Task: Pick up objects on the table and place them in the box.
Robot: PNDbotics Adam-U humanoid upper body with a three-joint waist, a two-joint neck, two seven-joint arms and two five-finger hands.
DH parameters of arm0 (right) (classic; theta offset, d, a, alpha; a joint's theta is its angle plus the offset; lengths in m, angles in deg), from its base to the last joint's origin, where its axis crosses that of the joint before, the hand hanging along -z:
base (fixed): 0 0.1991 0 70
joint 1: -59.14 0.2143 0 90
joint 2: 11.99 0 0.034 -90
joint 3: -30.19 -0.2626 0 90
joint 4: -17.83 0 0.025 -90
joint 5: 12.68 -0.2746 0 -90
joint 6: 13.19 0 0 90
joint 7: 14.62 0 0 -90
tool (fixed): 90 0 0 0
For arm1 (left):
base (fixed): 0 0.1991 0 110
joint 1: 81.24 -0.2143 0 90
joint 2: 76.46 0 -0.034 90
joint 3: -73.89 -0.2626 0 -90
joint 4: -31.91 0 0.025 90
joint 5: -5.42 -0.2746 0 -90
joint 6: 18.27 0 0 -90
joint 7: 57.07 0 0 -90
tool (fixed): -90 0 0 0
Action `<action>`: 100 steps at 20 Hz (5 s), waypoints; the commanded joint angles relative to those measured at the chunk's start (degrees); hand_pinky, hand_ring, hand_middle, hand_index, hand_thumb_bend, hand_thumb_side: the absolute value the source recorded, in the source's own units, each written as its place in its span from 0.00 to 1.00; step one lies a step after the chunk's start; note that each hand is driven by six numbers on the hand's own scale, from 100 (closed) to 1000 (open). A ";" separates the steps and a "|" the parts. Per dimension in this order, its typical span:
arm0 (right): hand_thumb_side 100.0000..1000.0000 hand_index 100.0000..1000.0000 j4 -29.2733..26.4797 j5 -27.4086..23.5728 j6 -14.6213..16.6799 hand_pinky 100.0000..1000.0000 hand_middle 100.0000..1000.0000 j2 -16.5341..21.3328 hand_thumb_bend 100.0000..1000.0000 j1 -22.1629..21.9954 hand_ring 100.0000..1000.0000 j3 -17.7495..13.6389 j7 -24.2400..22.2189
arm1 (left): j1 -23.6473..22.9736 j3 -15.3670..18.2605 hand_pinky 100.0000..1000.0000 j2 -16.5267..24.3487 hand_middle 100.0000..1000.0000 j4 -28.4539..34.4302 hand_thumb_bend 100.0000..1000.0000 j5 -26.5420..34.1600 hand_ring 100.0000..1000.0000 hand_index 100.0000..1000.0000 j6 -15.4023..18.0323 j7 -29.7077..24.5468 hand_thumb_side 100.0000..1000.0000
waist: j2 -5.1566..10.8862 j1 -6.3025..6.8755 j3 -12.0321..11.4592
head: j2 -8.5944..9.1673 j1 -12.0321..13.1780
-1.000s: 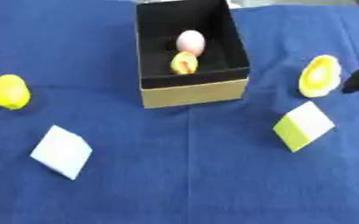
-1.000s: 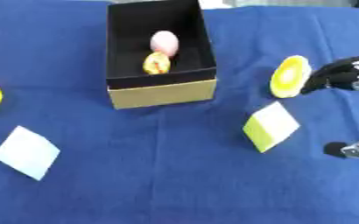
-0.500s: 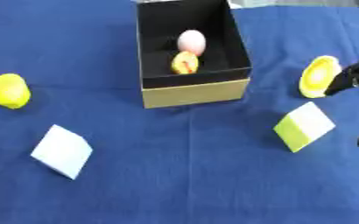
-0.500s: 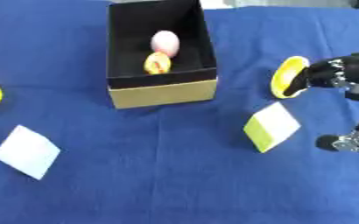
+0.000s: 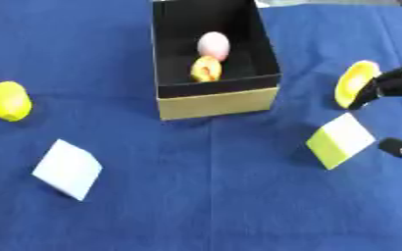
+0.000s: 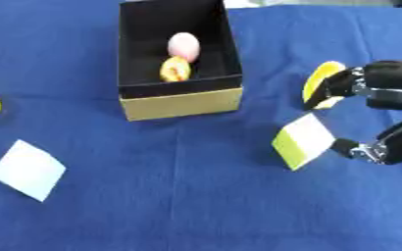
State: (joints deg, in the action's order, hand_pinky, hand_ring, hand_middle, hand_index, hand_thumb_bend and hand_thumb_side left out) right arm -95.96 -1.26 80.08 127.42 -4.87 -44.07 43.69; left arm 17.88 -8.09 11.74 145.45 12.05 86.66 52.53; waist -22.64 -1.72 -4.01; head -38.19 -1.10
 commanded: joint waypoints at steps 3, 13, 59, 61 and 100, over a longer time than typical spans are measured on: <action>0.00 0.84 -0.80 0.64 -1.90 0.85 0.77 0.45 0.24 1.41 0.87 0.23 -0.19 | 0.56 0.14 0.71 1.15 0.49 1.05 0.20 0.16 0.53 0.75 0.09 -0.26 0.51 | 0.90 0.20 -0.22 | 0.50 -0.45; 0.00 0.86 -0.80 4.53 -6.53 0.87 0.80 -1.89 0.32 3.35 0.89 1.81 -2.95 | 0.77 0.01 0.71 0.92 0.49 1.05 0.19 0.32 0.53 0.75 0.06 -0.42 0.52 | 0.44 0.11 -0.73 | 0.59 -1.28; 0.00 0.45 -0.76 2.08 -12.14 0.78 0.40 -3.68 0.30 5.99 0.66 -2.87 3.61 | 1.18 0.21 0.71 0.96 0.49 1.05 0.19 0.34 0.54 0.75 0.23 0.06 0.52 | -0.23 -0.40 -1.51 | 0.58 -1.03; 0.00 0.45 -0.79 1.37 -12.29 0.78 0.40 -3.60 0.30 6.73 0.66 -3.04 3.38 | 1.16 0.23 0.71 1.01 0.49 1.05 0.19 0.31 0.54 0.75 0.24 0.10 0.52 | -0.21 -0.42 -1.46 | 0.58 -0.98; 0.00 0.85 29.00 19.19 -7.88 0.86 0.77 -24.96 0.37 36.36 0.87 3.94 -3.72 | 3.67 -1.26 0.71 2.89 0.49 1.05 0.19 0.59 0.54 0.75 0.76 -1.69 0.52 | -2.49 -5.55 -12.01 | 3.90 -8.65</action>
State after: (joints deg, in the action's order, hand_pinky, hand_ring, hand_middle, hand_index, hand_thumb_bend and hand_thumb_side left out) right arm -66.93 17.12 71.41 101.57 30.63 -39.80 40.27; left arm 21.04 -9.54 13.73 145.46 12.57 87.21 50.99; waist -26.55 -7.87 -16.06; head -34.71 -9.54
